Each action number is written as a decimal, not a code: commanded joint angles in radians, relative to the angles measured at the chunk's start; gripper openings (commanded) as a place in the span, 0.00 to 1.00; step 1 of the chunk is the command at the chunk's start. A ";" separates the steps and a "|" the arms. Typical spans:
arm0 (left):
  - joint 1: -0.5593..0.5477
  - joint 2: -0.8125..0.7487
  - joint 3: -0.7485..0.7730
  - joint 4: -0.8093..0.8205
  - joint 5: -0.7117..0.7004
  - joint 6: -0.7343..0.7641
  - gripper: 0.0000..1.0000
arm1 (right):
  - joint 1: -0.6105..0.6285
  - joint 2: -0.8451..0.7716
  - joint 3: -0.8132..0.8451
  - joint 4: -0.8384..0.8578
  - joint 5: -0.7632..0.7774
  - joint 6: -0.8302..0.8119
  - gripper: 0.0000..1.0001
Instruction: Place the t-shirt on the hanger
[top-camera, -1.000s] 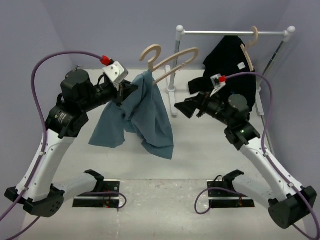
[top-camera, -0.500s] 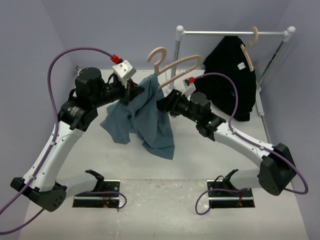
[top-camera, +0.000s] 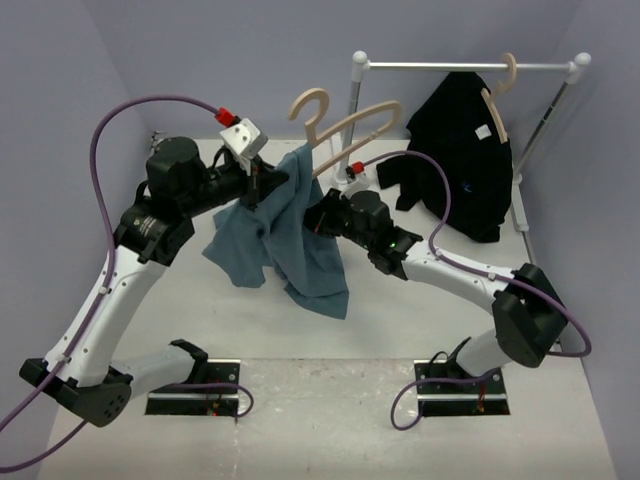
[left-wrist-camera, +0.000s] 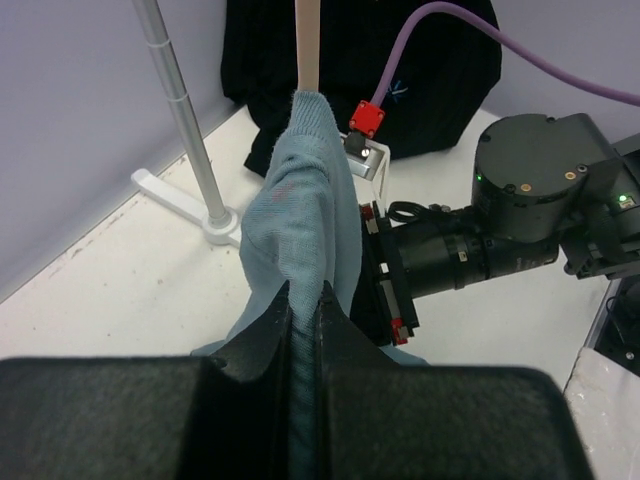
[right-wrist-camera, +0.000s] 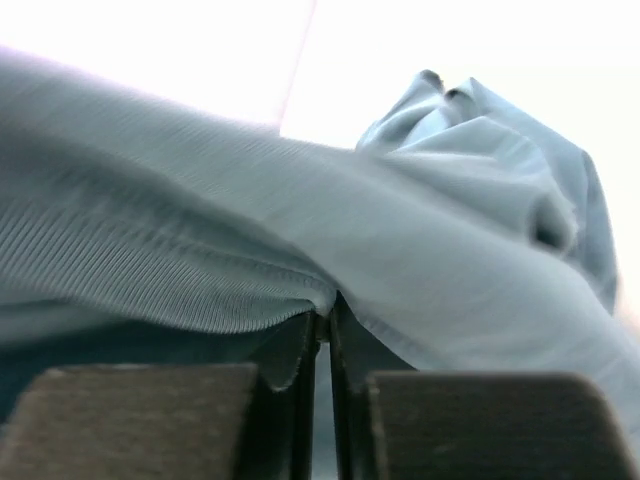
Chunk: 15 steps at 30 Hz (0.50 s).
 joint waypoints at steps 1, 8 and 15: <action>0.005 -0.059 0.021 0.099 -0.033 -0.035 0.00 | -0.040 -0.052 -0.019 0.012 0.124 -0.020 0.00; 0.015 -0.074 -0.003 0.055 -0.061 0.016 0.00 | -0.226 -0.312 -0.098 -0.182 0.128 -0.120 0.00; 0.018 -0.092 -0.038 0.104 0.011 0.062 0.00 | -0.638 -0.304 0.199 -0.563 -0.319 -0.325 0.00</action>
